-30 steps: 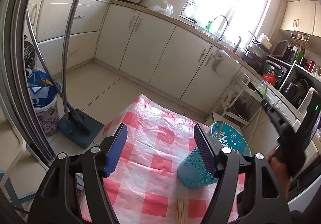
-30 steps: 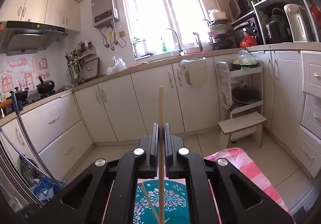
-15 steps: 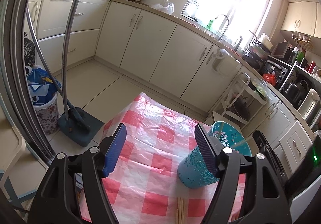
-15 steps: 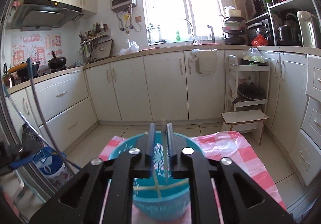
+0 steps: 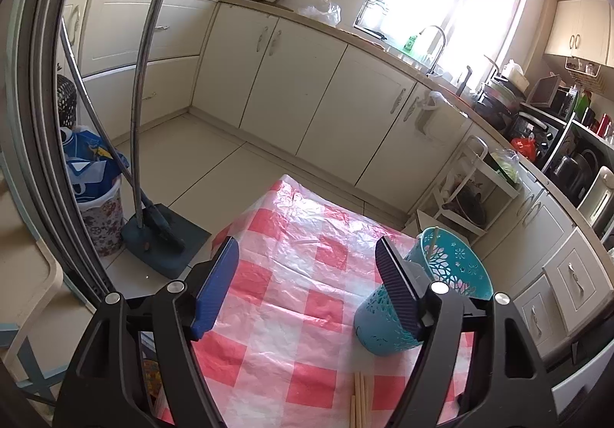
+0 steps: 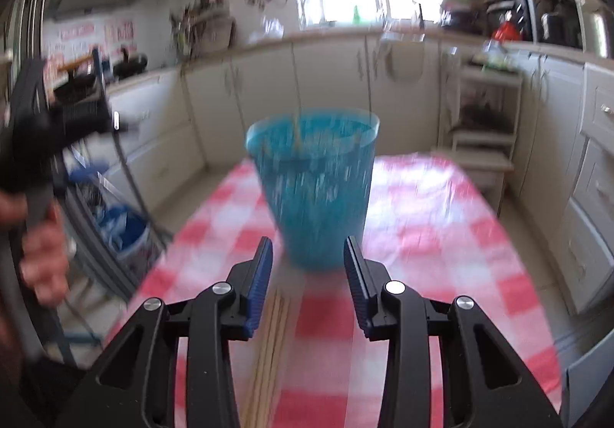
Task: Organize utensils
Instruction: 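Open the right tool to drop the chopstick into the teal basket, then close the right tool on another chopstick while the left tool approaches the chopsticks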
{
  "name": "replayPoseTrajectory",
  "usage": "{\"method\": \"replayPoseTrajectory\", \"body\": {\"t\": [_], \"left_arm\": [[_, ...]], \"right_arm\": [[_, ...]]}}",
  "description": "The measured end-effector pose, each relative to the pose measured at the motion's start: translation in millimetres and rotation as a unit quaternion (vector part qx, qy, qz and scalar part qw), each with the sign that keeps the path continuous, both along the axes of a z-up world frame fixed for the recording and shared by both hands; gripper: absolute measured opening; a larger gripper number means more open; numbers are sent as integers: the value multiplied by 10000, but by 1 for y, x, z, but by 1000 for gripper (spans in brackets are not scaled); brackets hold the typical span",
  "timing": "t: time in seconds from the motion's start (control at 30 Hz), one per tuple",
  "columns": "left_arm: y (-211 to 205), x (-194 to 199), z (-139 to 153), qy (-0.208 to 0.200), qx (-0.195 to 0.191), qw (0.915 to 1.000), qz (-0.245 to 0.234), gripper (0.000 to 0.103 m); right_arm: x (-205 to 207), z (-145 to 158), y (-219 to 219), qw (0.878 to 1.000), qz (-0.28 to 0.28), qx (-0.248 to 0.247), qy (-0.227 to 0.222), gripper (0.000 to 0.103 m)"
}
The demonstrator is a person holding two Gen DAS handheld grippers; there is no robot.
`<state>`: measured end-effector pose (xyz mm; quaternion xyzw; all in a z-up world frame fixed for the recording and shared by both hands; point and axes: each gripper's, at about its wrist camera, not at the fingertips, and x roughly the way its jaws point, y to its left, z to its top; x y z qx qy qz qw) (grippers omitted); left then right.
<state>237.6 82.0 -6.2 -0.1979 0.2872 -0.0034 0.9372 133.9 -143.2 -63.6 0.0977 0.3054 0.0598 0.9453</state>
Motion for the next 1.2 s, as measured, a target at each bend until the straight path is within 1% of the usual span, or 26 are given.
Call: {"method": "replayPoseTrajectory", "body": {"t": [0.03,0.07,0.1,0.17,0.27,0.37,0.67,0.73,0.83,0.97,1.03,1.13,1.2], "left_arm": [[0,-1,0,14,26,10000,-6,70],[0,-2,-1,26,51,10000,-15,70],[0,-2,-1,36,75,10000,-24,70],[1,-6,-2,56,147,9999,-43,71],[4,-6,-2,100,228,9997,-53,71],[9,-7,-2,142,239,9996,-40,72],[11,-6,-2,202,296,9993,-132,74],[8,-5,-4,235,354,9989,-195,74],[3,-4,-8,323,510,9976,-338,75],[-16,-3,-25,659,972,9899,-791,76],[-32,-7,-42,906,1052,9826,-1236,76],[-58,-17,-73,1295,1134,9674,-1856,76],[-78,-25,-92,1490,1339,9560,-2143,76]], "right_arm": [[1,-9,3,9997,101,-19,204,31],[2,-20,8,9987,222,-32,448,27],[4,-28,11,9976,309,-21,613,27],[8,-40,16,9956,424,-2,832,21],[18,-51,25,9926,534,36,1091,18],[26,-59,31,9906,610,12,1227,15],[43,-73,43,9869,557,-225,1498,14],[46,-76,46,9846,575,-421,1596,13],[45,-77,45,9837,610,-635,1565,9],[41,-77,25,9818,544,-619,1709,7],[38,-78,11,9817,470,-521,1768,7],[31,-80,-8,9817,340,-264,1854,7],[27,-81,-16,9822,294,-132,1849,6]]}}
